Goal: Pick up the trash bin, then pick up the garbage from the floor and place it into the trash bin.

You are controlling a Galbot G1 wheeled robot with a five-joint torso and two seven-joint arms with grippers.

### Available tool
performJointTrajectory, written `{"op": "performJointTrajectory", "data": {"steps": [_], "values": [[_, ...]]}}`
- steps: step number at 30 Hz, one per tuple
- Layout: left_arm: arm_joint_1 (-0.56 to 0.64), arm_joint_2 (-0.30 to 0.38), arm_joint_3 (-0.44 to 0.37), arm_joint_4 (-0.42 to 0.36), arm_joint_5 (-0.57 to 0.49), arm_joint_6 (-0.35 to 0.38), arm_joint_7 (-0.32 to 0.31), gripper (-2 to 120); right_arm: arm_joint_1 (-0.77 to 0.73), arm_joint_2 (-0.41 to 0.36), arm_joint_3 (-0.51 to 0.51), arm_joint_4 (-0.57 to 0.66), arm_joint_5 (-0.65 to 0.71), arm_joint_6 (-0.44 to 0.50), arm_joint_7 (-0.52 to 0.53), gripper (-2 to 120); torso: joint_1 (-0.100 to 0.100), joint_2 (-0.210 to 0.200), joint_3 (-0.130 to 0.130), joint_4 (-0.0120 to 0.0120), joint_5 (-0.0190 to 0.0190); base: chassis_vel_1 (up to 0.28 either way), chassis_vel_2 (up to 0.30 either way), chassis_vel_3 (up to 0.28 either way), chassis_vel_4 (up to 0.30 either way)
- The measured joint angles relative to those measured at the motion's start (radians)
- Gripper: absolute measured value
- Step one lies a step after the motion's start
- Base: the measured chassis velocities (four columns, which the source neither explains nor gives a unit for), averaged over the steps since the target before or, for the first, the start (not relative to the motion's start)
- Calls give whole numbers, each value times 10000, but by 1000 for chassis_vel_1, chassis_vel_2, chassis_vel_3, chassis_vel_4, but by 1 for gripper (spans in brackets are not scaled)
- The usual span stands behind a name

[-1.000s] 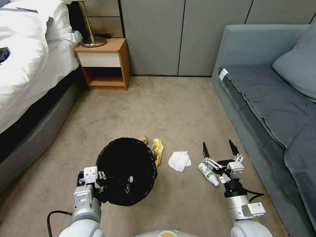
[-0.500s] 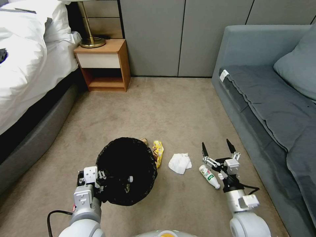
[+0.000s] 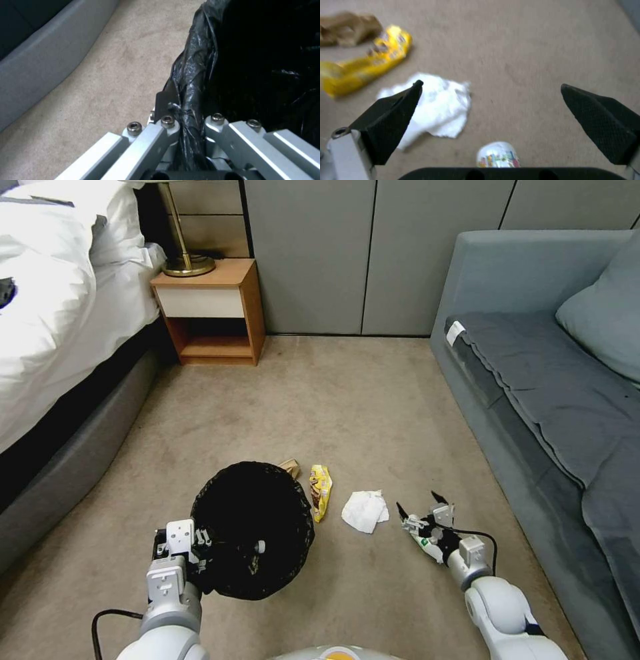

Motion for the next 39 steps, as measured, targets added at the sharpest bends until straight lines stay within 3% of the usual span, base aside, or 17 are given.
{"op": "performJointTrajectory", "data": {"steps": [8,18,28,33,39], "values": [[80,-34,-14,-20,26,3,-1,1,1142,17,6,-1705,-465,-216,-531,100,0,0,0,-2,2,0,0,0,0],[256,-93,15,-101,149,-59,-3,1,2173,170,219,-3916,-1301,186,-652,100,0,0,1,-2,2,0,0,0,0],[313,-111,26,-170,191,-101,-2,1,2272,325,601,-4868,-1714,511,-765,98,-1,1,-3,3,-5,0,0,0,0],[286,-105,69,-173,195,-102,-3,1,2059,333,662,-4739,-1690,590,-780,85,-2,2,-3,3,0,0,0,0,0],[231,-112,186,-176,221,-104,-1,1,1738,415,667,-4402,-1640,590,-547,58,-2,1,-2,-1,1,0,0,0,0]]}}
